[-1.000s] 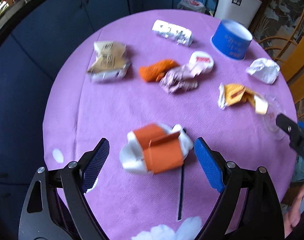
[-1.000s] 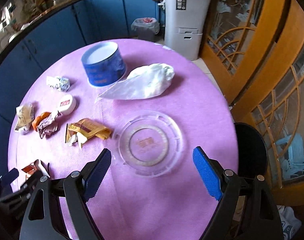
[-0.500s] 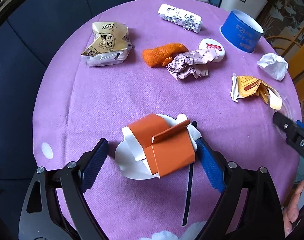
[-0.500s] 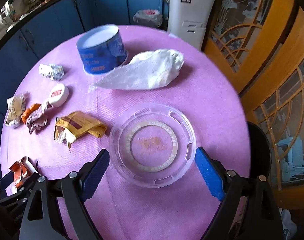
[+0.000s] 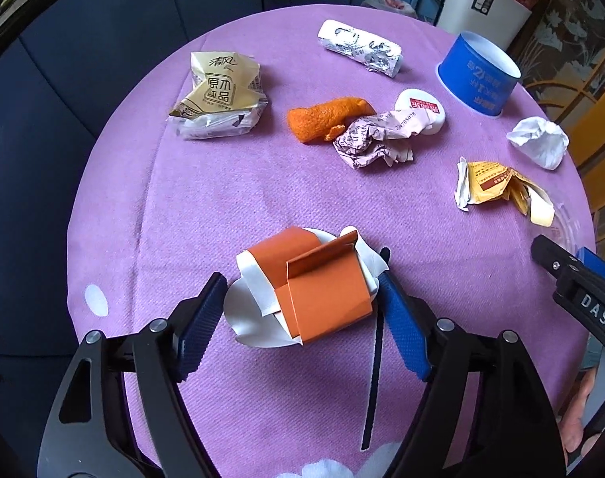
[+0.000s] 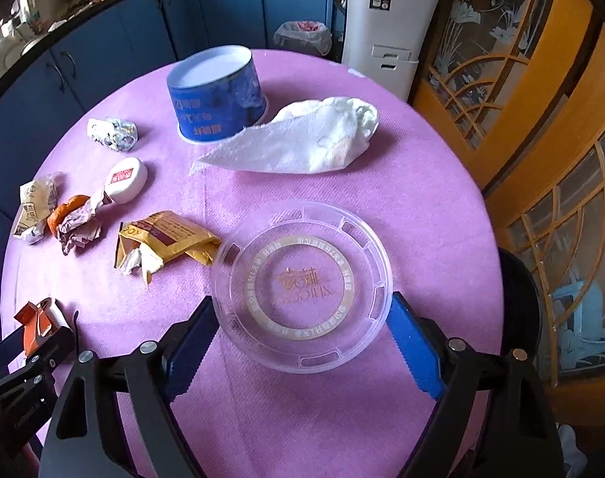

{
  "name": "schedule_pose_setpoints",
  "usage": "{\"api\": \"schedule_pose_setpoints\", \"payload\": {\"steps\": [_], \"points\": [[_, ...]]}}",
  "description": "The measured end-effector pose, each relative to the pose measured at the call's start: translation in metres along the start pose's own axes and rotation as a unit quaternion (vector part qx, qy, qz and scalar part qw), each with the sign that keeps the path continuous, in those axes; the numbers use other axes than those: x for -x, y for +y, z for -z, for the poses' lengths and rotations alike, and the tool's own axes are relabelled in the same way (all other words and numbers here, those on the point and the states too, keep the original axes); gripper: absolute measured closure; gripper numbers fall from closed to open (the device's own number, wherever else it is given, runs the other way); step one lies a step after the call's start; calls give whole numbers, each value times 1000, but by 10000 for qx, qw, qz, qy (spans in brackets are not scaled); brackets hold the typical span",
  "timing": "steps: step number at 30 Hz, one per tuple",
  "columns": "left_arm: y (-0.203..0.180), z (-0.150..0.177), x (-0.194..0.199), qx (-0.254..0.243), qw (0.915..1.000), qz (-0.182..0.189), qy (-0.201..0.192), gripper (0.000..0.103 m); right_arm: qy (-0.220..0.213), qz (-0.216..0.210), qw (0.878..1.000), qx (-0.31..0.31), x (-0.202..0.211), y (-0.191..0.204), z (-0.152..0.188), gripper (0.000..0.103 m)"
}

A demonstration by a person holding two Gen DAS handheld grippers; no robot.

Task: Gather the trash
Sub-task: 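Carry the paper cup and clear lid toward the black bin with both tools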

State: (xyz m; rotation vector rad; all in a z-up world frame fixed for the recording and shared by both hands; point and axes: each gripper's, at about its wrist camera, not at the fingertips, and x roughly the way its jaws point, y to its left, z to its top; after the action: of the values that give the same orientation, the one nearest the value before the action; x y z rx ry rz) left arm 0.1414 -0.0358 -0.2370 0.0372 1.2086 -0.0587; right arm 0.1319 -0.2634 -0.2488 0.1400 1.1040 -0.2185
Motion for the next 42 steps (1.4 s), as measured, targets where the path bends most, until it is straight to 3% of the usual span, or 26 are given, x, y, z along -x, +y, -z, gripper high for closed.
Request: {"api": "schedule_pose_setpoints", "payload": {"steps": [7,19,42], "points": [[-4,-5,14,7,9998,-37,-181,27,-212,-16,9998,-15,15,-4,0,21],[-46,-5,41,-440,9971,-161,-602,27,-572,28,9980,-272,44,-28,7,21],[-171,1,53,-1639,9819,-188,-927,27,-757,222,9866,-1427,55,-141,26,21]]}}
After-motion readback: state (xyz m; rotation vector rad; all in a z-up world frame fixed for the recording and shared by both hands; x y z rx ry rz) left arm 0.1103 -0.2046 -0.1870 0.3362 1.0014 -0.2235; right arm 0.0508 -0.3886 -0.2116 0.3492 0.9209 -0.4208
